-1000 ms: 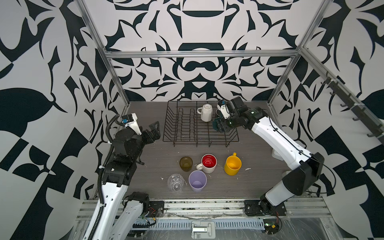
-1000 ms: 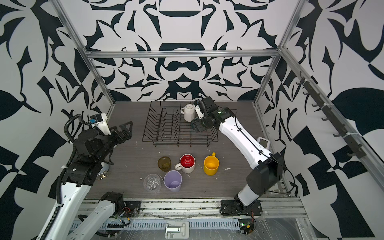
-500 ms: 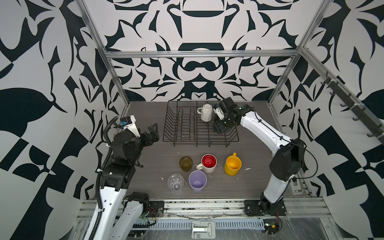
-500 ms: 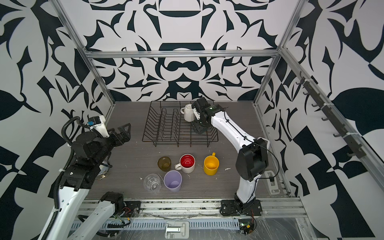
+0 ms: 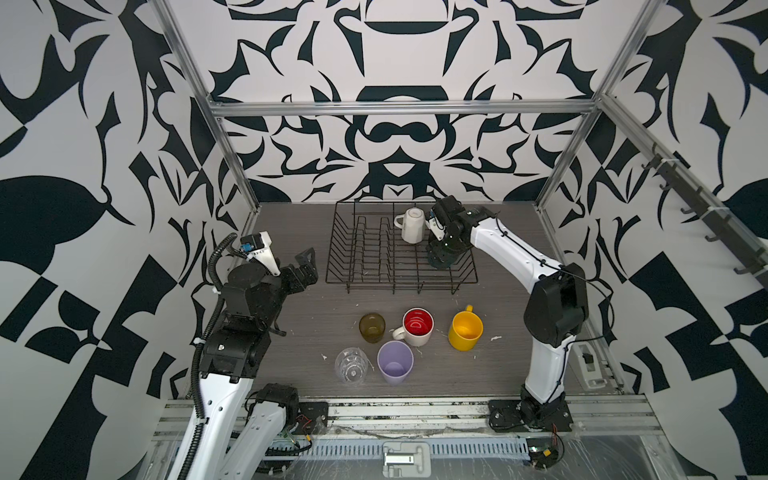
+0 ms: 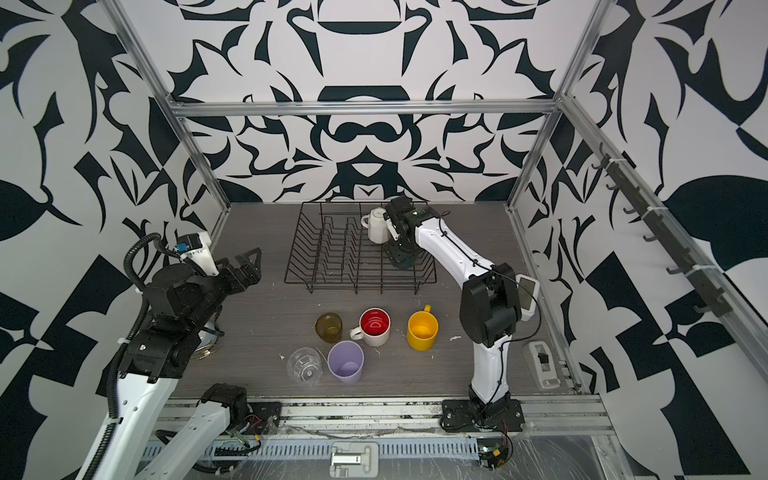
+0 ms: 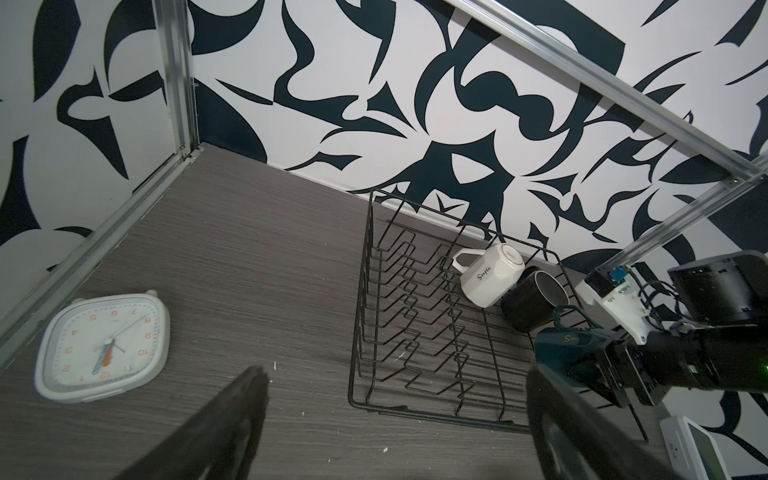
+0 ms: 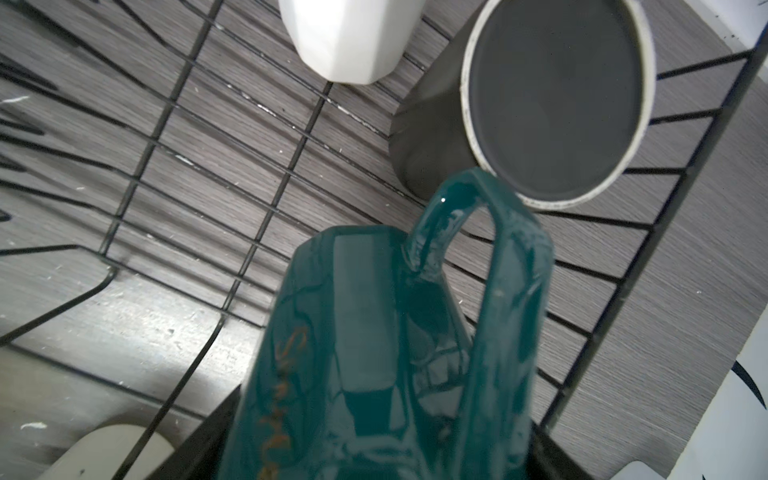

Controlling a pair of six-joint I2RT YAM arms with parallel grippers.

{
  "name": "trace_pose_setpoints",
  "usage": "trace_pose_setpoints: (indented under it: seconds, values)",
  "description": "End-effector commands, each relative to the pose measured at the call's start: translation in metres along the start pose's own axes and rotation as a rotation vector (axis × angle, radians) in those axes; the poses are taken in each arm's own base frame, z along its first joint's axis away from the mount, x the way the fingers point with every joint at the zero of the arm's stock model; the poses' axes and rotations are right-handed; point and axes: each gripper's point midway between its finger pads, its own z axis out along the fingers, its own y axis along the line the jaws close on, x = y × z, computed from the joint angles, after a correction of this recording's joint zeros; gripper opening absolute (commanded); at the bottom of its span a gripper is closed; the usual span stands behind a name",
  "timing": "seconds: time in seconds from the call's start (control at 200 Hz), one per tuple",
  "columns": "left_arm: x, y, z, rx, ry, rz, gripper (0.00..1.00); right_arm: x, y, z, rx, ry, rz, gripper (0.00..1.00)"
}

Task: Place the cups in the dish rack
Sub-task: 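Lower the green mug upside down into the rack beside the black mug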

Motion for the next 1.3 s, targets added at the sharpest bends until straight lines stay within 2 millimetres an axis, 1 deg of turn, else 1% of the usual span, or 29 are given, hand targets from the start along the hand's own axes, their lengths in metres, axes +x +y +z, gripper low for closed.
trace_pose_setpoints:
  seconds: [0.0, 0.205, 0.47, 0.585, 0.76, 0.815, 0.91, 0.96, 0.98, 1.03, 1.085, 1.11, 1.18, 1.295]
  values:
    - [-0.005, 0.002, -0.007, -0.019, -0.012, 0.011, 0.99, -0.025, -0.013, -0.022, 0.033, -0.093, 0.014, 0.00]
    - [-0.003, 0.003, -0.004, -0.023, -0.004, 0.011, 0.99, -0.023, -0.019, -0.006, 0.033, -0.059, 0.023, 0.00]
    - [-0.003, 0.004, -0.002, -0.027, -0.004, 0.016, 0.99, -0.024, -0.028, 0.011, 0.041, -0.033, 0.039, 0.00]
    - [-0.002, 0.005, -0.002, -0.031, -0.001, 0.016, 1.00, -0.024, -0.029, 0.019, 0.039, -0.020, 0.039, 0.00]
    - [-0.002, 0.005, -0.001, -0.034, 0.001, 0.019, 0.99, -0.027, -0.032, 0.028, 0.041, -0.010, 0.048, 0.00]
    - [-0.002, 0.005, -0.001, -0.034, 0.000, 0.019, 0.99, -0.029, -0.032, 0.029, 0.038, -0.013, 0.052, 0.06]
    - [-0.002, 0.005, 0.000, -0.035, 0.002, 0.019, 0.99, -0.031, -0.032, 0.031, 0.032, -0.012, 0.053, 0.12]
    - [-0.002, 0.005, 0.000, -0.035, 0.001, 0.019, 0.99, -0.032, -0.031, 0.032, 0.030, -0.010, 0.053, 0.18]
    - [-0.002, 0.005, 0.000, -0.034, 0.001, 0.019, 0.99, -0.032, -0.031, 0.033, 0.028, -0.007, 0.052, 0.22]
    - [-0.002, 0.005, 0.000, -0.035, 0.001, 0.019, 0.99, -0.032, -0.031, 0.035, 0.027, 0.000, 0.053, 0.29]
    - [-0.002, 0.005, 0.000, -0.035, 0.001, 0.019, 0.99, -0.032, -0.032, 0.036, 0.028, 0.002, 0.053, 0.39]
    - [-0.002, 0.005, 0.000, -0.035, 0.002, 0.019, 0.99, -0.032, -0.032, 0.037, 0.027, 0.002, 0.054, 0.42]
    - [-0.002, 0.005, -0.001, -0.034, 0.001, 0.019, 0.99, -0.032, -0.033, 0.038, 0.025, 0.003, 0.060, 0.48]
    - [-0.002, 0.005, -0.002, -0.035, 0.001, 0.019, 0.99, -0.034, -0.032, 0.037, 0.018, -0.003, 0.065, 0.54]
